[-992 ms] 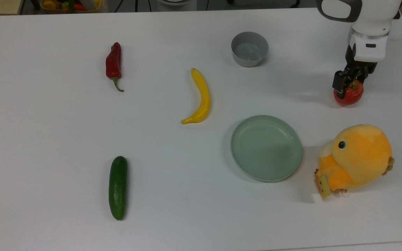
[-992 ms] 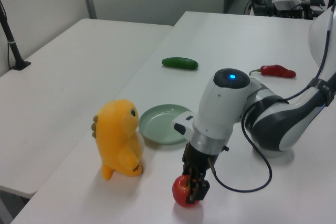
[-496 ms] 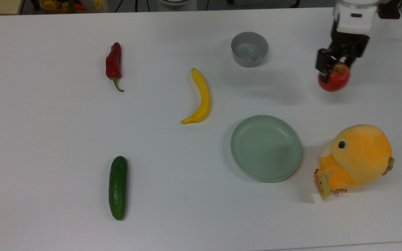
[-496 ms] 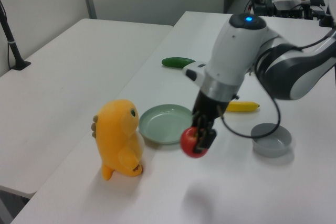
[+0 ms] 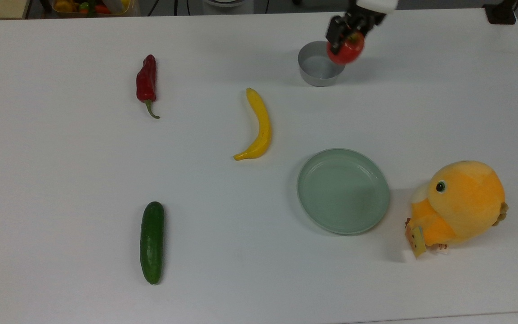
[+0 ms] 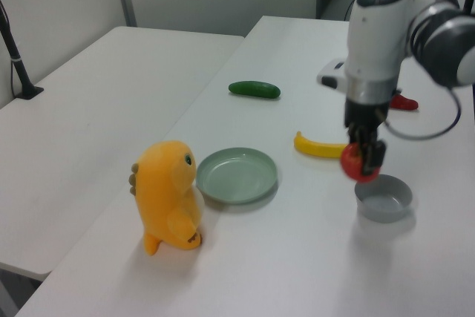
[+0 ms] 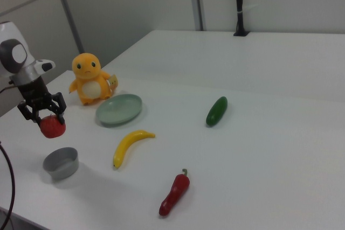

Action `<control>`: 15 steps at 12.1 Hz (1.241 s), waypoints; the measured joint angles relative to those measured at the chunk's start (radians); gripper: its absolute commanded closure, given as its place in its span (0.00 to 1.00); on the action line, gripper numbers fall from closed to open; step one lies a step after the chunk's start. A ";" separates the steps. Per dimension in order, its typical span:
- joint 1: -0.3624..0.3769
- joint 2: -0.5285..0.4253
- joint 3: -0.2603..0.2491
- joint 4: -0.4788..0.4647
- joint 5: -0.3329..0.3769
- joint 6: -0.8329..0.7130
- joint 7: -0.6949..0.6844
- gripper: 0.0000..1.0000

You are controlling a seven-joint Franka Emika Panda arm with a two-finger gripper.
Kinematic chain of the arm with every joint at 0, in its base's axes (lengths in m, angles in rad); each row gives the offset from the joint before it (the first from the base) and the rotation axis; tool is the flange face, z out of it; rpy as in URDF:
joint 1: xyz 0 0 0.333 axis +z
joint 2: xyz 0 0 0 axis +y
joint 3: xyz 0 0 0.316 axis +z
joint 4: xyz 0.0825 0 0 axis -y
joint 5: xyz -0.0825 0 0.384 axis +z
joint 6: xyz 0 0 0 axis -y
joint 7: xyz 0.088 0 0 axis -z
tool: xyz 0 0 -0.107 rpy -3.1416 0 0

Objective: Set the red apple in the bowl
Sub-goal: 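Lower the apple into the grey bowl and open the gripper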

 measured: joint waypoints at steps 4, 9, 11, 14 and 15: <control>-0.025 -0.098 -0.033 -0.123 0.040 -0.064 -0.159 0.90; -0.015 -0.010 -0.031 -0.190 0.041 0.084 -0.160 0.38; -0.015 -0.003 -0.030 -0.189 0.041 0.098 -0.160 0.00; -0.015 -0.003 -0.026 -0.188 0.041 0.098 -0.160 0.00; -0.015 -0.003 -0.026 -0.188 0.041 0.098 -0.160 0.00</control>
